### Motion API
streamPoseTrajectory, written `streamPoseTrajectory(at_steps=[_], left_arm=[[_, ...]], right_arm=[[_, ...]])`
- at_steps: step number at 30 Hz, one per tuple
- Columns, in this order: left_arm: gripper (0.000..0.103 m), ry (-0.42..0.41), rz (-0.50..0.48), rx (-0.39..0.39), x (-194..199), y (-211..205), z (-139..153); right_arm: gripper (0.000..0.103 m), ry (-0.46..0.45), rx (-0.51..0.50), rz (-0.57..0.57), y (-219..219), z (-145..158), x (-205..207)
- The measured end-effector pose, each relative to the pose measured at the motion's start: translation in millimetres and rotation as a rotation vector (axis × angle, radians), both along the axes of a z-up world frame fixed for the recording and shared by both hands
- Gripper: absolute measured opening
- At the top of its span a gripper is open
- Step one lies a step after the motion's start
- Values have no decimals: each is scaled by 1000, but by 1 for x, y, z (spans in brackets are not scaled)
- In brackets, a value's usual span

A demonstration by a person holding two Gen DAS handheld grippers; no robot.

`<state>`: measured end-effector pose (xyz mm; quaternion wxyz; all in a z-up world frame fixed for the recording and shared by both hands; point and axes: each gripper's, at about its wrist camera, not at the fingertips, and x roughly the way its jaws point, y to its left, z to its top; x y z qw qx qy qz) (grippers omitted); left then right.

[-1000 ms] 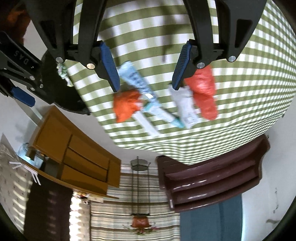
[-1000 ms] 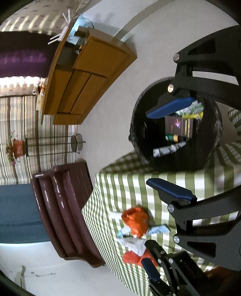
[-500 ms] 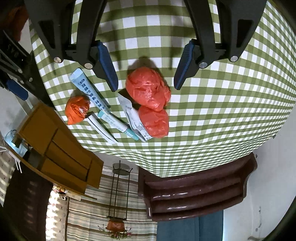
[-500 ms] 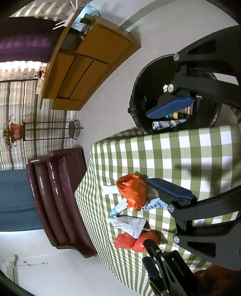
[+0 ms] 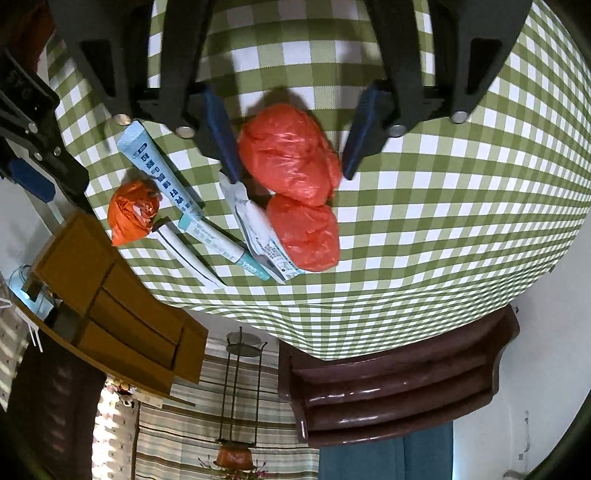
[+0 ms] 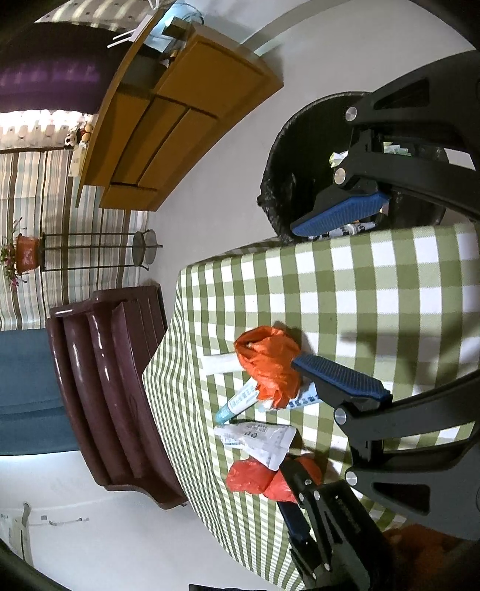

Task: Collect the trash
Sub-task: 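Close the left tool on the tied red plastic bags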

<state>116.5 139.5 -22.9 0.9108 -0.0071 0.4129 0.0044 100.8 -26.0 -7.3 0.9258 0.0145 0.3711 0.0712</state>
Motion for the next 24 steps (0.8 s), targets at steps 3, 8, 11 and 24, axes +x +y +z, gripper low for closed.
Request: streamPoseTrajectory(at_steps=[3, 8, 11, 24], left_arm=[[44, -11, -15, 17, -1, 0, -1], [42, -17, -22, 14, -4, 4, -1], [42, -20, -17, 10, -8, 10, 0], [42, -19, 64, 4, -12, 60, 1]], right_arm=[[65, -2, 1, 12, 7, 1, 2], [66, -3, 9, 32, 18, 2, 9], [66, -5, 9, 46, 27, 3, 13], [67, 47, 0, 68, 48, -1, 39]])
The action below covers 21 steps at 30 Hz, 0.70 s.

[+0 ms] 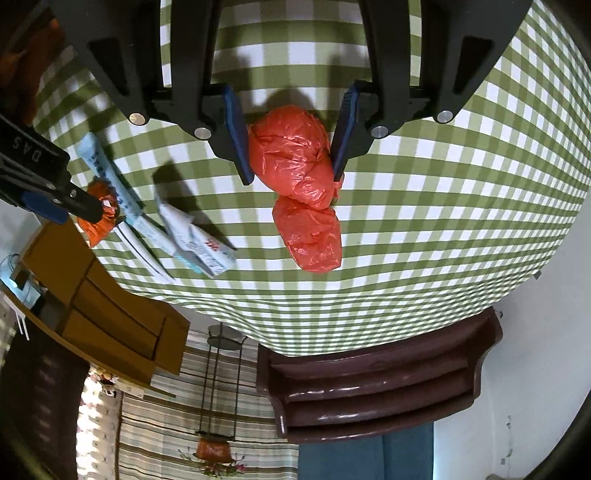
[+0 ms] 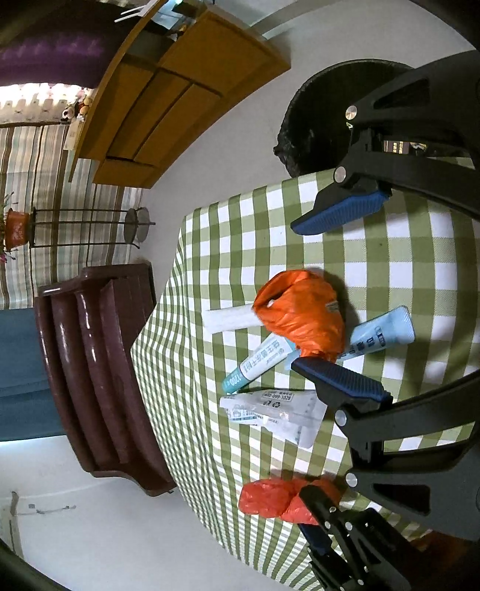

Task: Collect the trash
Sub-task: 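Close the left tool on the tied red plastic bags, then grasp the orange plastic bag with the right tool while the left tool holds the red bags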

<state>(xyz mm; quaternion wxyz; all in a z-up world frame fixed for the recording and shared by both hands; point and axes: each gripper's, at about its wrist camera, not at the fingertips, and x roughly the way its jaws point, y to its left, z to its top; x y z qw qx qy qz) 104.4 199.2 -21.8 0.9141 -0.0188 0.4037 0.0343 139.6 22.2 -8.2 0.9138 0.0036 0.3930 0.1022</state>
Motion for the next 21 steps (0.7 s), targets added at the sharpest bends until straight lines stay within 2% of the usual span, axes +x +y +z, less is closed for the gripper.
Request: streamPoseTrajectory(at_steps=[12, 21], left_arm=[[42, -5, 6, -16, 4, 8, 1], [42, -5, 9, -22, 6, 12, 1]], right_arm=[[67, -10, -11, -19, 7, 6, 7], [67, 27, -52, -48, 7, -3, 16]])
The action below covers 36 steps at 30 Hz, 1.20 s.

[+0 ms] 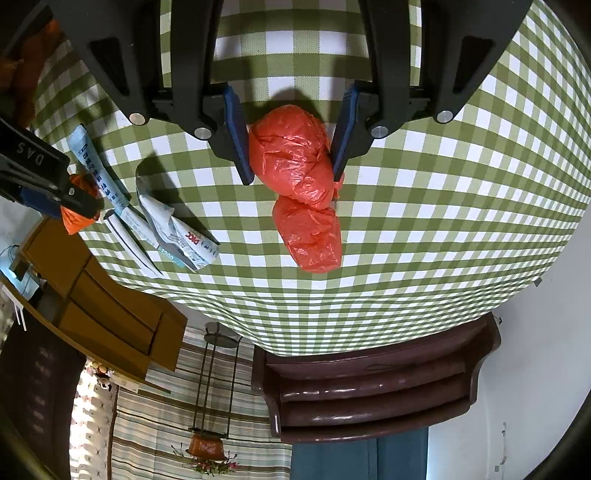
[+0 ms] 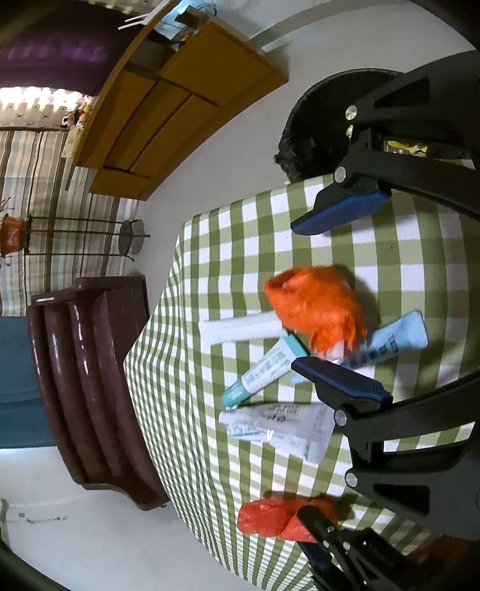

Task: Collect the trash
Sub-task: 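Grasp the orange plastic bag with the right tool while the left tool holds the red bags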

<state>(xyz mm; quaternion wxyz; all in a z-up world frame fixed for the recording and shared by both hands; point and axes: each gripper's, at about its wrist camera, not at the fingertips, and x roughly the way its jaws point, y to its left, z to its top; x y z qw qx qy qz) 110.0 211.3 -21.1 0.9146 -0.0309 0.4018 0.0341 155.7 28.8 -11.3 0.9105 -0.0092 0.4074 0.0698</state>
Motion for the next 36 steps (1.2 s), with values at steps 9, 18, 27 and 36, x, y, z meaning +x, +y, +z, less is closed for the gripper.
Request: streamPoseTrajectory(at_steps=[9, 18, 27, 36], left_arm=[[42, 0, -2, -1, 1, 0, 1], [42, -1, -1, -1, 1, -2, 1], [42, -1, 0, -2, 1, -2, 1], [41, -2, 5, 5, 0, -8, 8]], right_arm=[[61, 19, -7, 15, -3, -7, -1], [41, 36, -3, 27, 1, -12, -3], [40, 20, -3, 28, 2, -11, -7], [40, -15, 18, 34, -2, -3, -20]])
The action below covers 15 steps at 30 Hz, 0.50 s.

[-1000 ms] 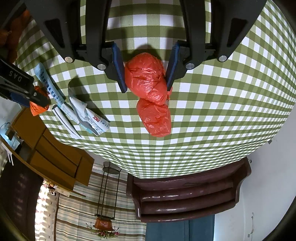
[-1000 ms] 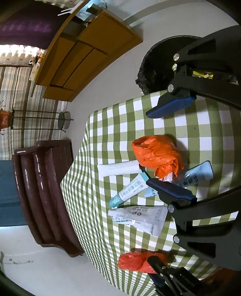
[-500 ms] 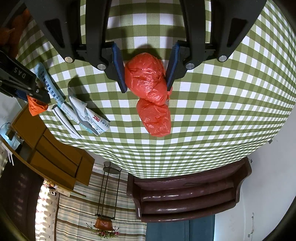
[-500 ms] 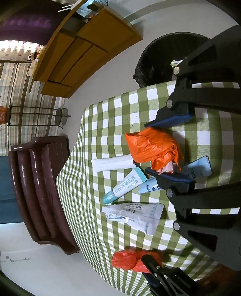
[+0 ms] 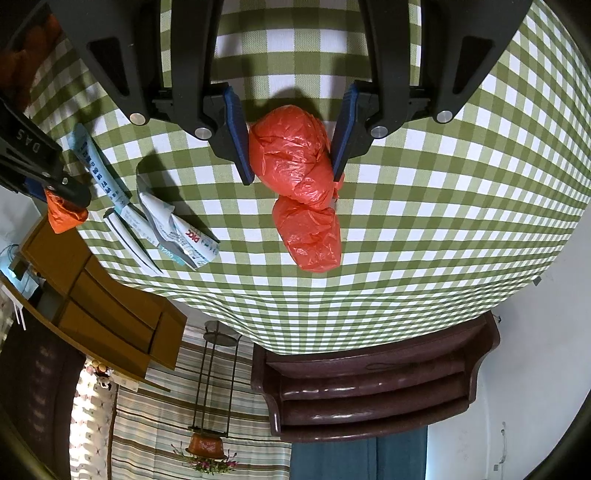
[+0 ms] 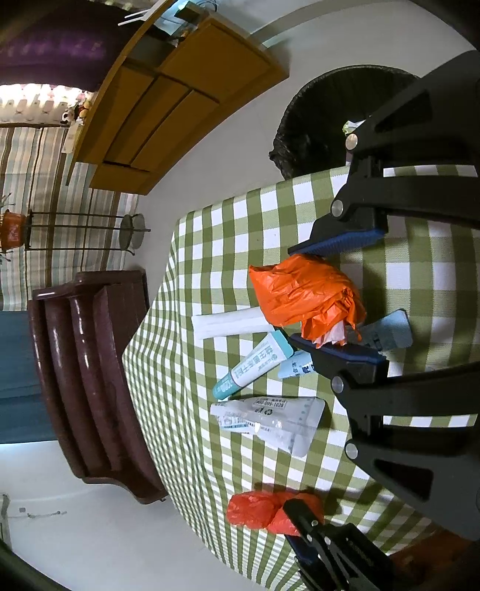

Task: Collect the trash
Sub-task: 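Grasp the orange plastic bag with the right tool while the left tool holds the red bags, then carry both bags over the black bin and open both tools to drop them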

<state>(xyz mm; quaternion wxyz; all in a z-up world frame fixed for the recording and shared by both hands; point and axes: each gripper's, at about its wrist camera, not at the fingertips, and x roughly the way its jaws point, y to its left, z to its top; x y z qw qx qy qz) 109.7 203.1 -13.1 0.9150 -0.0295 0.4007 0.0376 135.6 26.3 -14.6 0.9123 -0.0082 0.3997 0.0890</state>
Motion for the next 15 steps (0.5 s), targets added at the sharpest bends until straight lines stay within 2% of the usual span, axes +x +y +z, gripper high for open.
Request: streamPoseTrajectory(at_steps=[7, 15], left_arm=[[41, -15, -31, 4, -10, -20, 7], [41, -50, -109, 4, -22, -59, 19]], right_arm=[[40, -42, 0, -10, -19, 10, -20], [40, -71, -12, -88, -67, 15, -44]])
